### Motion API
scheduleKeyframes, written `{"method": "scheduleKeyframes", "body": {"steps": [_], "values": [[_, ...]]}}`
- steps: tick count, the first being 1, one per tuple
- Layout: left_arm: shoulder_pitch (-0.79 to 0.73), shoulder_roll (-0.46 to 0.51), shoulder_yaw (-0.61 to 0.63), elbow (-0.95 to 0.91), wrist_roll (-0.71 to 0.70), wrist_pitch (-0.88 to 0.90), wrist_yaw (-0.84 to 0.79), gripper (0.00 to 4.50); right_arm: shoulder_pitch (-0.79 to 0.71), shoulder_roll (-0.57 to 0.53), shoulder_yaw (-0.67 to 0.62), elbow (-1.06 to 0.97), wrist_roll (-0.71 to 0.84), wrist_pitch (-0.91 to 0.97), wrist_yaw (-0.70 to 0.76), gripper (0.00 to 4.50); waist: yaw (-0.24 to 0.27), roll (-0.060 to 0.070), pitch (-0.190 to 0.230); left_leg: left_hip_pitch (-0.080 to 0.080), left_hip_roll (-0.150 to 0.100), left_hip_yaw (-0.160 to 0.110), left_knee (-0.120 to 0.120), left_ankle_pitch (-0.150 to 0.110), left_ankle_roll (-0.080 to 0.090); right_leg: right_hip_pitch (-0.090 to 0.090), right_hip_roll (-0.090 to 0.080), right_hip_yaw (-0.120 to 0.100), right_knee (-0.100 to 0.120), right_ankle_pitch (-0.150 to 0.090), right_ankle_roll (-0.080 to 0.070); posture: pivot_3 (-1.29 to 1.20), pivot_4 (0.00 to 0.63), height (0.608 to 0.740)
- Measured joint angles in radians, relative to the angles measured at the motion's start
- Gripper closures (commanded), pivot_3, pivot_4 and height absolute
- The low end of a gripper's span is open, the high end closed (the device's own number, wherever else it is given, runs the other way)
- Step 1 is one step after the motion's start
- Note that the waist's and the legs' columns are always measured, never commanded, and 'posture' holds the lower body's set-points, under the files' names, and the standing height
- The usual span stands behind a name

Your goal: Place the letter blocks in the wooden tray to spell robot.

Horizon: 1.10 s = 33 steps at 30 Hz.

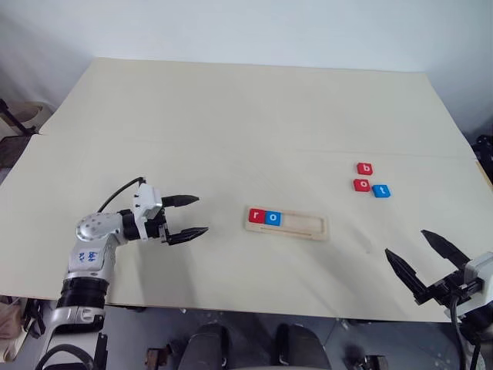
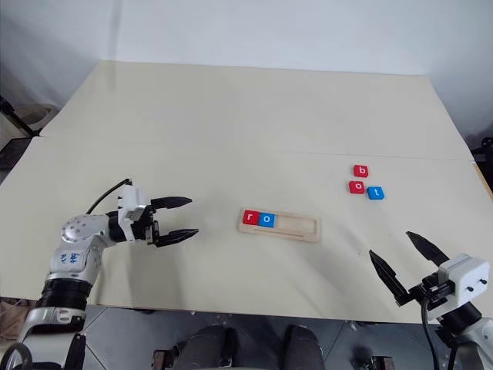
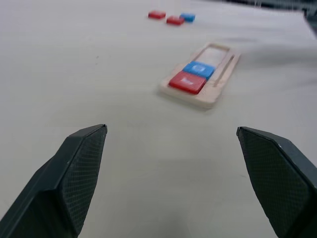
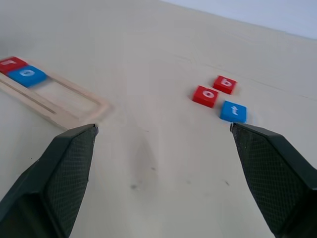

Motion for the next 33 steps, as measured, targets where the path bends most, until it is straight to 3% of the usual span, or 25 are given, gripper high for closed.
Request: {"method": "scheduleKeyframes", "body": {"steps": [9, 15, 22, 27, 33], "values": [[0.062, 0.000, 0.010, -0.129, -0.079, 0.059, -0.005, 0.05, -0.139, -0.030, 0.039, 0.070, -0.019, 0.021, -0.038, 0.00, -0.006, 0.001, -0.001, 0.002, 0.000, 0.002, 0.000, 0.000, 0.000, 0.000, 0.000, 0.003, 0.001, 0.000, 0.000, 0.00, 0.150, 0.740], [0.073, -0.019, 0.015, -0.209, -0.090, 0.066, 0.046, 0.05, -0.428, -0.169, 0.131, 0.137, -0.042, 0.298, -0.163, 0.00, -0.016, 0.002, -0.001, 0.002, 0.001, 0.002, 0.000, 0.000, 0.000, -0.001, 0.001, 0.003, 0.002, 0.000, -0.001, 0.00, 0.150, 0.740], [0.130, -0.042, -0.001, -0.266, -0.089, 0.073, 0.099, 0.05, -0.729, -0.234, 0.271, 0.306, -0.139, 0.601, -0.308, 0.00, -0.013, 0.002, -0.001, 0.001, 0.000, 0.003, 0.001, 0.000, 0.000, -0.002, 0.000, 0.003, 0.001, 0.000, -0.001, 0.00, 0.150, 0.740], [0.143, -0.047, -0.013, -0.295, -0.089, 0.073, 0.130, 0.05, -0.872, -0.235, 0.300, 0.378, -0.163, 0.770, -0.385, 0.00, -0.011, 0.002, -0.001, 0.000, 0.001, 0.003, 0.001, 0.000, 0.000, -0.002, 0.000, 0.003, 0.001, 0.000, -0.001, 0.00, 0.150, 0.740], [0.143, -0.048, -0.014, -0.313, -0.089, 0.073, 0.142, 0.05, -0.897, -0.236, 0.327, 0.373, -0.177, 0.873, -0.395, 0.00, -0.010, 0.002, -0.001, -0.001, 0.000, 0.003, 0.000, 0.000, 0.000, -0.002, 0.000, 0.003, 0.000, 0.000, -0.001, 0.00, 0.150, 0.740]]}}
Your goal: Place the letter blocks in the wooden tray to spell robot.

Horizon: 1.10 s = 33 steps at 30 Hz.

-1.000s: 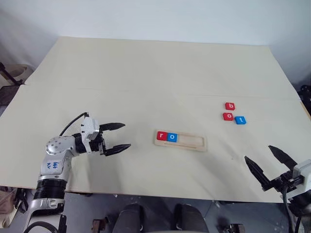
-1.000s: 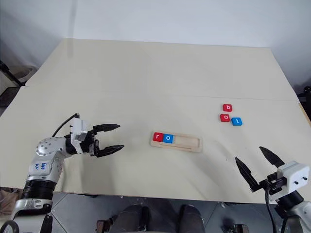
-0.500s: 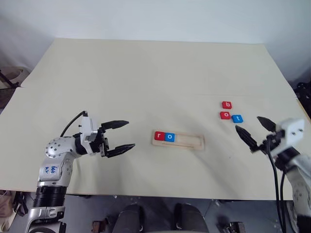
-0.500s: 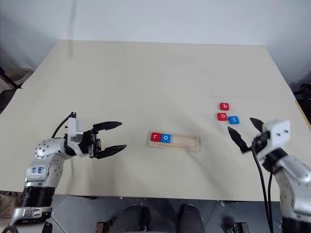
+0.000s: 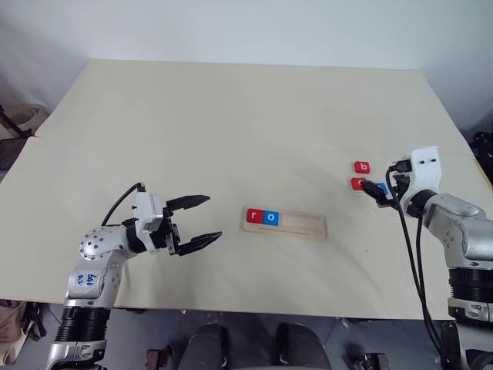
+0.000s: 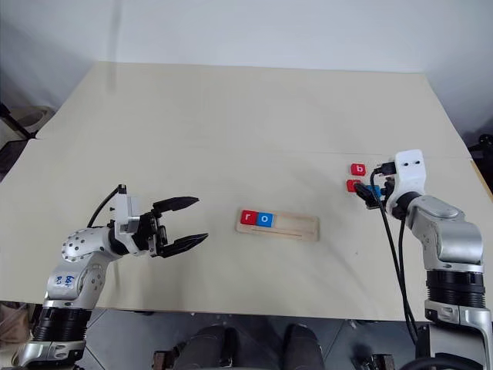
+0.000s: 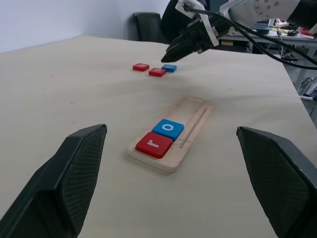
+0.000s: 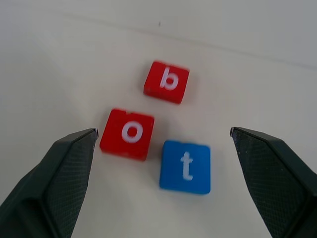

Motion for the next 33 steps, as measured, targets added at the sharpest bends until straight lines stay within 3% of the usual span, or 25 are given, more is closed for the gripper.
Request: {"method": "scheduleKeyframes", "body": {"steps": [7, 12, 18, 27, 31, 33], "values": [[0.000, -0.001, 0.000, 0.000, 0.000, -0.001, 0.000, 0.05, -0.005, 0.001, 0.001, -0.041, 0.000, 0.050, 0.001, 0.00, -0.003, 0.000, 0.000, 0.000, 0.000, 0.002, 0.000, 0.000, 0.000, 0.000, 0.000, 0.000, 0.000, 0.000, 0.000, 0.00, 0.150, 0.740], [-0.002, -0.013, -0.007, 0.000, 0.000, -0.003, 0.003, 0.05, -0.100, 0.050, 0.023, -0.022, -0.009, 0.082, -0.044, 0.00, -0.016, 0.000, 0.000, 0.000, 0.000, 0.003, -0.001, 0.000, 0.000, -0.001, 0.000, 0.000, 0.000, 0.000, 0.000, 0.00, 0.150, 0.740], [-0.003, -0.021, -0.016, -0.006, 0.000, -0.003, 0.010, 0.05, -0.234, 0.117, 0.035, 0.178, -0.069, 0.070, -0.139, 0.00, -0.018, 0.000, 0.000, 0.000, 0.000, 0.006, -0.001, 0.000, 0.000, -0.001, 0.000, 0.000, 0.000, 0.000, 0.000, 0.00, 0.150, 0.740], [0.017, -0.018, -0.009, -0.044, 0.000, -0.003, 0.037, 0.05, -0.409, 0.191, 0.062, 0.521, -0.148, -0.096, -0.196, 0.00, -0.029, 0.000, 0.000, 0.000, 0.001, 0.007, -0.002, 0.000, 0.000, -0.002, 0.000, 0.000, 0.000, 0.000, 0.000, 0.00, 0.150, 0.740], [0.032, -0.019, -0.009, -0.049, 0.000, -0.003, 0.053, 0.00, -0.446, 0.205, 0.064, 0.630, -0.161, -0.177, -0.202, 0.94, -0.033, 0.001, 0.000, -0.001, 0.001, 0.007, -0.003, 0.000, 0.000, -0.002, 0.000, 0.000, -0.001, 0.000, 0.000, 0.00, 0.150, 0.740], [0.032, -0.019, -0.009, -0.052, 0.000, -0.003, 0.059, 0.00, -0.457, 0.207, 0.068, 0.656, -0.166, -0.198, -0.195, 1.72, -0.035, 0.001, 0.000, -0.001, 0.001, 0.007, -0.003, 0.000, 0.000, -0.001, 0.000, 0.000, 0.000, 0.000, 0.000, 0.00, 0.150, 0.740]]}}
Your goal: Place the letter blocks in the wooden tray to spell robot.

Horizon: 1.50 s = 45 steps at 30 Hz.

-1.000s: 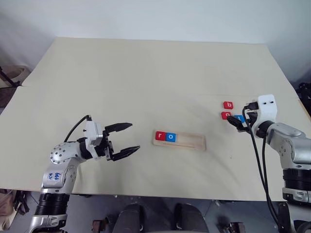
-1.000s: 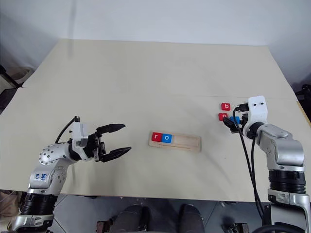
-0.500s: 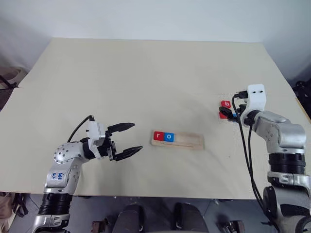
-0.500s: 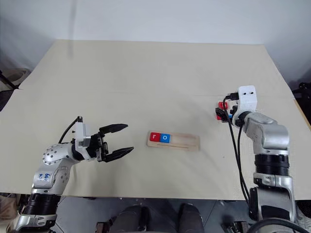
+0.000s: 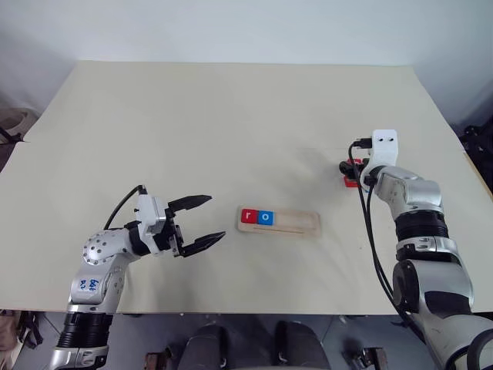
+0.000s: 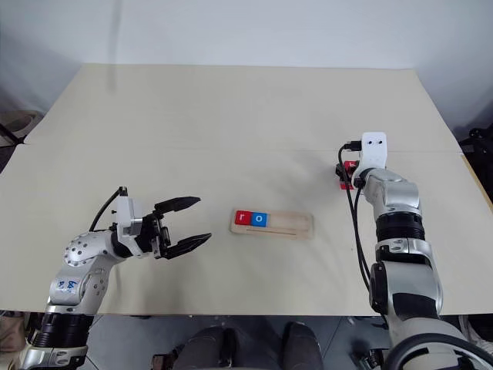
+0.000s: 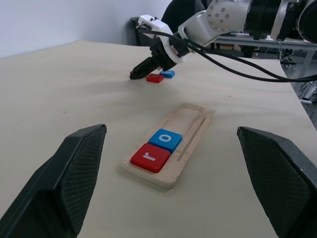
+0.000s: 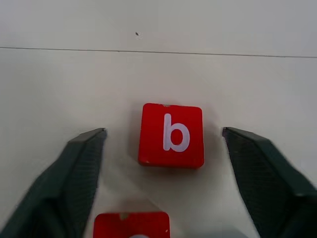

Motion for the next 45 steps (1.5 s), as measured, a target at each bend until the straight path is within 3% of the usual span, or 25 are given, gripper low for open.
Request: {"method": "scheduleKeyframes", "body": {"steps": [4, 11, 17, 22, 27, 32, 36, 45], "values": [[0.000, -0.001, 0.000, -0.007, 0.000, 0.000, 0.005, 0.00, -0.003, 0.013, 0.000, 0.011, 0.000, -0.025, -0.003, 3.02, -0.006, 0.000, 0.000, 0.000, 0.000, 0.000, -0.001, 0.000, 0.000, 0.000, 0.000, 0.000, 0.000, 0.000, 0.000, 0.00, 0.150, 0.740], [-0.005, -0.002, -0.003, -0.006, 0.000, 0.000, -0.003, 0.00, 0.007, 0.010, -0.006, -0.032, 0.001, -0.011, -0.007, 3.02, -0.006, 0.001, 0.001, 0.000, 0.001, 0.000, -0.001, 0.000, 0.000, 0.000, 0.000, 0.000, 0.000, 0.000, 0.000, 0.00, 0.150, 0.740], [-0.049, -0.004, -0.014, 0.035, 0.000, -0.006, -0.041, 0.00, 0.091, -0.014, -0.035, -0.366, 0.033, 0.171, -0.003, 3.02, -0.004, 0.003, 0.002, 0.000, 0.002, -0.001, -0.002, 0.000, 0.000, 0.000, 0.000, 0.000, -0.001, 0.000, 0.000, 0.00, 0.150, 0.740], [-0.095, 0.003, -0.035, 0.107, -0.002, -0.003, -0.121, 0.00, 0.310, -0.004, -0.096, -0.797, 0.090, 0.442, -0.037, 3.02, 0.006, 0.003, 0.002, 0.000, 0.001, -0.001, -0.004, 0.000, 0.000, -0.001, 0.000, 0.000, -0.003, 0.000, 0.000, 0.00, 0.150, 0.740], [-0.152, 0.003, -0.042, 0.166, -0.003, 0.001, -0.176, 0.00, 0.518, 0.092, -0.158, -1.151, 0.141, 0.659, -0.074, 3.02, 0.017, 0.003, 0.002, 0.000, 0.000, -0.001, -0.005, 0.000, 0.000, -0.002, 0.001, 0.001, -0.003, 0.000, 0.000, 0.00, 0.150, 0.740], [-0.171, 0.007, -0.045, 0.178, -0.006, 0.014, -0.220, 0.00, 0.715, 0.216, -0.183, -1.374, 0.154, 0.734, -0.113, 3.02, 0.019, 0.003, 0.002, 0.001, -0.001, -0.001, -0.008, 0.000, 0.000, -0.002, 0.001, 0.003, -0.004, 0.000, 0.000, 0.00, 0.150, 0.740], [-0.185, 0.011, -0.046, 0.174, -0.020, 0.041, -0.246, 0.00, 0.738, 0.251, -0.182, -1.406, 0.149, 0.743, -0.132, 3.02, 0.017, 0.002, 0.001, 0.003, -0.001, -0.001, -0.008, 0.000, 0.000, -0.003, 0.001, 0.005, -0.003, 0.000, 0.001, 0.00, 0.150, 0.740], [-0.185, 0.038, -0.044, 0.119, -0.038, 0.076, -0.269, 0.00, 0.749, 0.207, -0.167, -1.436, 0.178, 0.766, -0.076, 0.04, 0.017, 0.002, 0.001, 0.003, -0.001, 0.000, -0.009, 0.000, 0.000, -0.004, 0.002, 0.007, -0.003, 0.000, 0.000, 0.00, 0.150, 0.740]]}}
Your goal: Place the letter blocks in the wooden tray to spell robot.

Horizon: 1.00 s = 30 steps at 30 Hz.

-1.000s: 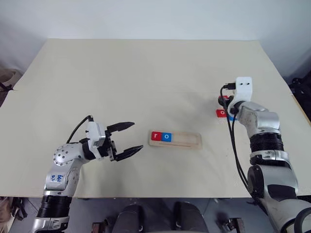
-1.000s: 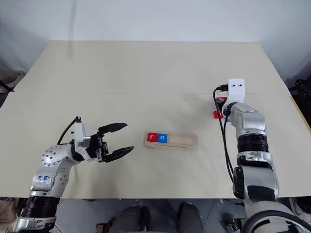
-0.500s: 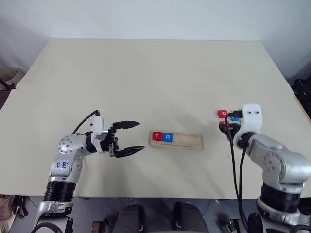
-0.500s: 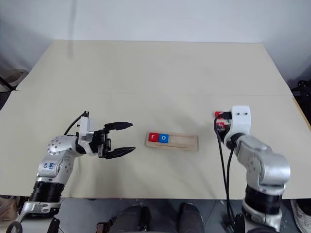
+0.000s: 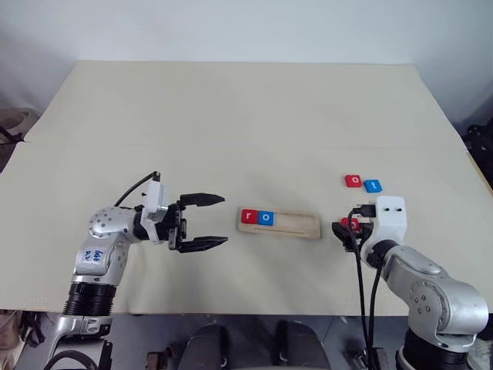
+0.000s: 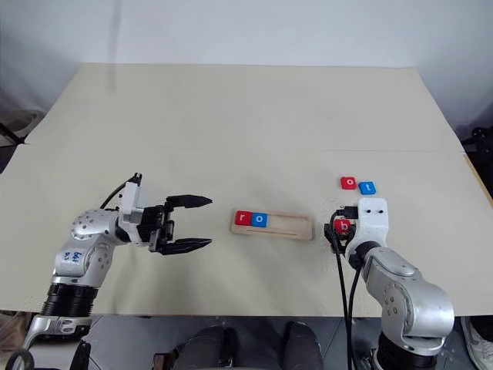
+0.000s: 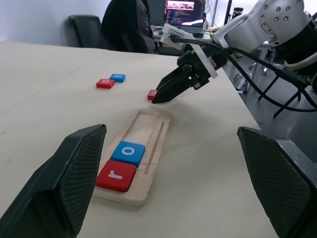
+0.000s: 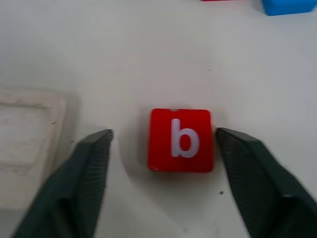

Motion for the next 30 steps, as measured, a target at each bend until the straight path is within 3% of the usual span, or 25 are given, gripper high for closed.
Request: {"method": "scheduleKeyframes", "body": {"steps": [6, 9, 14, 19, 25, 30], "values": [[0.037, 0.003, 0.002, -0.030, -0.002, 0.019, 0.007, 0.00, 0.020, -0.365, -0.062, 0.068, 0.079, -0.098, 0.272, 0.04, 0.002, 0.000, 0.000, 0.000, 0.000, 0.000, -0.001, -0.001, 0.001, 0.001, 0.000, 0.000, -0.003, 0.000, 0.000, 0.00, 0.150, 0.740], [0.040, 0.004, 0.005, -0.033, -0.002, 0.022, 0.012, 0.00, 0.080, -0.531, -0.065, 0.167, 0.106, -0.292, 0.501, 0.04, 0.002, -0.001, 0.001, 0.001, 0.000, 0.000, -0.001, 0.000, 0.001, 0.003, 0.001, -0.001, -0.005, 0.000, 0.000, 0.00, 0.150, 0.740], [0.060, 0.003, 0.003, -0.042, -0.002, 0.015, 0.023, 0.00, 0.147, -0.648, 0.003, 0.401, 0.091, -0.791, 0.944, 0.04, 0.001, -0.002, 0.001, 0.002, 0.000, 0.002, -0.001, 0.000, 0.001, 0.004, 0.001, -0.001, -0.005, 0.001, 0.001, 0.00, 0.150, 0.740], [0.078, -0.003, 0.002, -0.066, -0.001, 0.002, 0.042, 0.00, 0.018, -0.675, 0.144, 0.742, -0.027, -1.165, 1.135, 0.04, 0.001, -0.003, 0.002, 0.002, 0.000, 0.001, 0.003, 0.000, 0.001, 0.005, 0.001, -0.001, -0.004, 0.001, 0.001, 0.00, 0.150, 0.740], [0.111, -0.001, 0.002, -0.114, -0.001, -0.001, 0.071, 0.00, -0.231, -0.654, 0.254, 1.038, -0.072, -1.337, 1.259, 0.04, 0.000, -0.002, 0.002, 0.002, 0.001, 0.001, 0.004, 0.000, 0.001, 0.005, 0.001, -0.001, -0.004, 0.001, 0.001, 0.00, 0.150, 0.740], [0.129, 0.024, 0.005, -0.140, -0.001, 0.007, 0.076, 0.00, -0.319, -0.641, 0.342, 1.187, -0.123, -1.413, 1.339, 0.04, 0.005, -0.002, 0.002, -0.002, 0.001, 0.001, 0.008, 0.000, 0.001, 0.006, 0.000, -0.004, -0.004, 0.001, 0.001, 0.00, 0.150, 0.740]]}}
